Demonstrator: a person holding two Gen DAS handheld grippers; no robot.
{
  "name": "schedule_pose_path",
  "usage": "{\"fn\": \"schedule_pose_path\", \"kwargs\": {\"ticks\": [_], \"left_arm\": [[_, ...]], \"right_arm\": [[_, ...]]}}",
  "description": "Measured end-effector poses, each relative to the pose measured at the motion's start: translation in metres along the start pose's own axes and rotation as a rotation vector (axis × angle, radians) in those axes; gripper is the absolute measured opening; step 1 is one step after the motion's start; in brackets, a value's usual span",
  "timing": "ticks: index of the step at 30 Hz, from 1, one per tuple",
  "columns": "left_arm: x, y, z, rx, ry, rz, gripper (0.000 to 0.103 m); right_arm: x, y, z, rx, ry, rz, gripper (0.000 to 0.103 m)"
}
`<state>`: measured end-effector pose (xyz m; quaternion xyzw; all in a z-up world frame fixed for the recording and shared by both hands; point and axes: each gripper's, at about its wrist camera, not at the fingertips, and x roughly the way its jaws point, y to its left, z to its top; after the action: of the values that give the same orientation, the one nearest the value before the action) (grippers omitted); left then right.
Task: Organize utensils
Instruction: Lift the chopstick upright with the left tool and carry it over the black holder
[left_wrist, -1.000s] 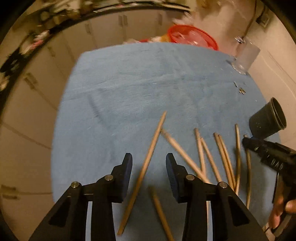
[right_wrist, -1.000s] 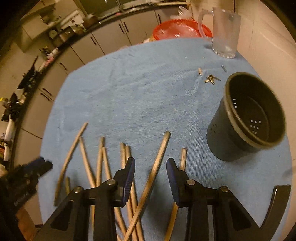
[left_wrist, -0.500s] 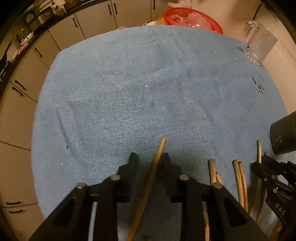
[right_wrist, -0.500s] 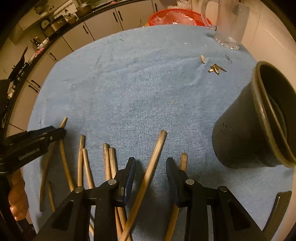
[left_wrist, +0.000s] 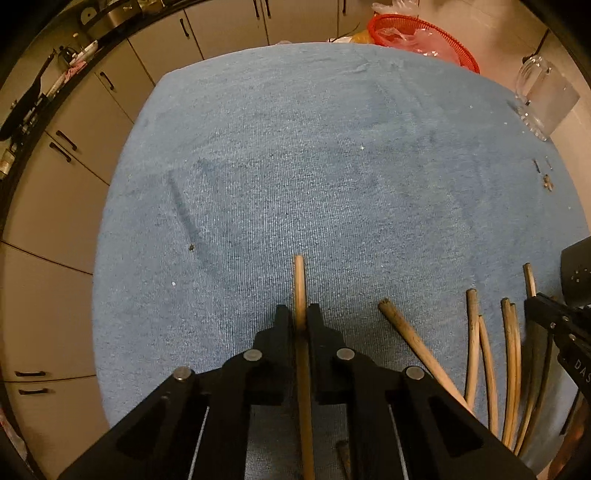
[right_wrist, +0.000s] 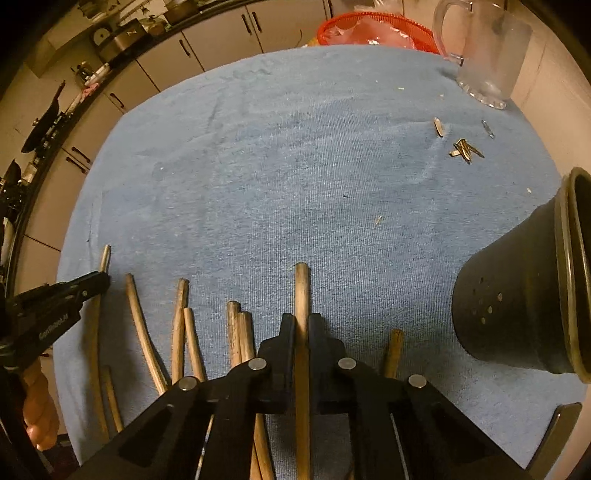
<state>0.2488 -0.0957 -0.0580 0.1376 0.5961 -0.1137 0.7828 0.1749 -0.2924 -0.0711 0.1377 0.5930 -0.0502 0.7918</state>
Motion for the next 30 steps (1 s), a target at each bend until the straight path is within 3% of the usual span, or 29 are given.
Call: {"fn": "schedule_pose_path", "kwargs": {"ticks": [4, 8, 13, 20, 26, 30], "left_arm": [[0.000, -0.007, 0.006, -0.004, -0.011, 0.021, 0.006], [-0.013, -0.002, -0.001, -0.030, -0.046, -0.048, 0.006], [-0.065, 0.012, -0.025, -0.053, -0.178, -0.098, 0.006], [-0.151, 0.009, -0.071, -0.080, -0.369, -0.075, 0.006], [-0.196, 0.007, -0.110, -0.077, -0.473, -0.061, 0.006], [-0.215, 0.005, -0.125, -0.077, -0.506, -0.056, 0.006]], "right_arm": [[0.001, 0.004, 0.006, -0.021, -0.011, 0.015, 0.009], [-0.010, 0.003, 0.004, -0.010, -0.052, 0.054, 0.008], [-0.061, 0.006, -0.013, -0.031, -0.220, 0.137, 0.008], [-0.138, 0.010, -0.059, -0.105, -0.463, 0.188, 0.008], [-0.178, 0.016, -0.100, -0.149, -0.595, 0.190, 0.008], [-0.197, 0.018, -0.120, -0.154, -0.625, 0.203, 0.008]]}}
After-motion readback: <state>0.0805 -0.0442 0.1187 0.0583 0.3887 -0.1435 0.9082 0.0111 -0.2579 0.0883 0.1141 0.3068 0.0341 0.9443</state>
